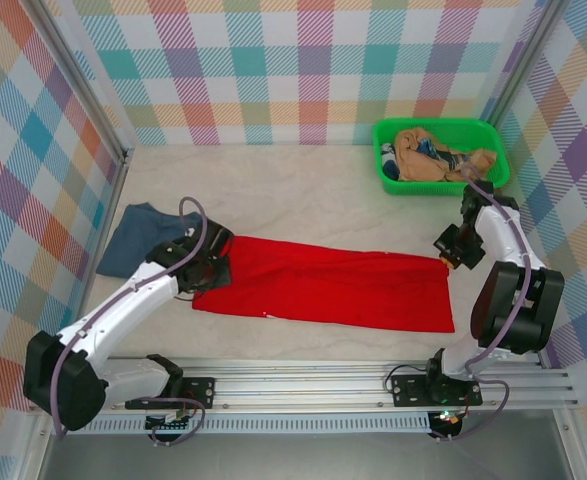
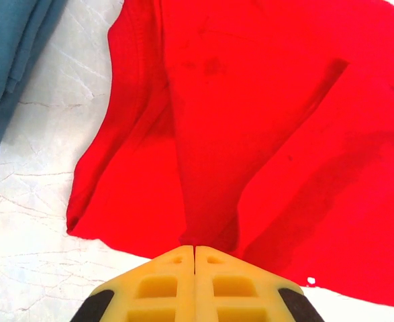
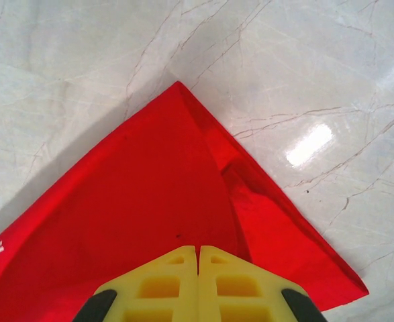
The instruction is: Fold and stack the t-shirts
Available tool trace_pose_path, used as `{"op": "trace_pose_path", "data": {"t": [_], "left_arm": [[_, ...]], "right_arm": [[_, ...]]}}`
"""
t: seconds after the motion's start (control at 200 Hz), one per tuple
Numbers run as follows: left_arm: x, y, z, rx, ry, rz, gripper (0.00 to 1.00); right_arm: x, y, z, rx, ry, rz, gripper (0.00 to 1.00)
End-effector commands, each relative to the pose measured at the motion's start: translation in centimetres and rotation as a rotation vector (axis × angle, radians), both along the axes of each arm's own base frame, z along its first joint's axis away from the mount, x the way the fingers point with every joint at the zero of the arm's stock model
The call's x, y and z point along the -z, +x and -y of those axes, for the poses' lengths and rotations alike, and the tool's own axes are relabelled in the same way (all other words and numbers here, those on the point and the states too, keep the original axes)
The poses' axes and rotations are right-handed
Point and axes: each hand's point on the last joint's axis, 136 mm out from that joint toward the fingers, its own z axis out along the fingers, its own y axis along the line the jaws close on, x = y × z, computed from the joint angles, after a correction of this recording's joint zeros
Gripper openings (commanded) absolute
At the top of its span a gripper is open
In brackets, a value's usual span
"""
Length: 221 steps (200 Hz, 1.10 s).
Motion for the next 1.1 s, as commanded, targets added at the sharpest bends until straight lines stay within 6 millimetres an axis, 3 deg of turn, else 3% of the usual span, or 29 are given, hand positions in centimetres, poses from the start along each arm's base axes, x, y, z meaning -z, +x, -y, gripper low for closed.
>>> {"op": "trace_pose_path", "data": {"t": [0.0, 0.23, 0.5, 0.845, 1.1], "left_arm": [[0.2, -1.7, -0.7, -0.022, 0.02, -0.021, 0.0], [2.7, -2.7, -0.6, -0.018, 0.023, -0.082, 0.0], [5.5, -2.4, -0.7, -0.04, 0.052, -0.118, 0.0], [7.0, -1.8, 0.7, -0.026, 0.033, -0.134, 0.0], [7.7, -2.6, 0.3, -0.013, 0.111, -0.154, 0.0]], "right_arm": [[0.4, 0.0, 1.2, -0.016, -0.052, -0.033, 0.0], [0.8, 0.2, 0.8, -0.013, -0.027, -0.032, 0.0], [2.9, -2.3, -0.1, -0.014, 0.009, -0.088, 0.0], [3.1, -2.4, -0.2, -0.021, 0.013, -0.094, 0.0], [2.5, -2.6, 0.4, -0.028, -0.026, -0.09, 0.0]]}}
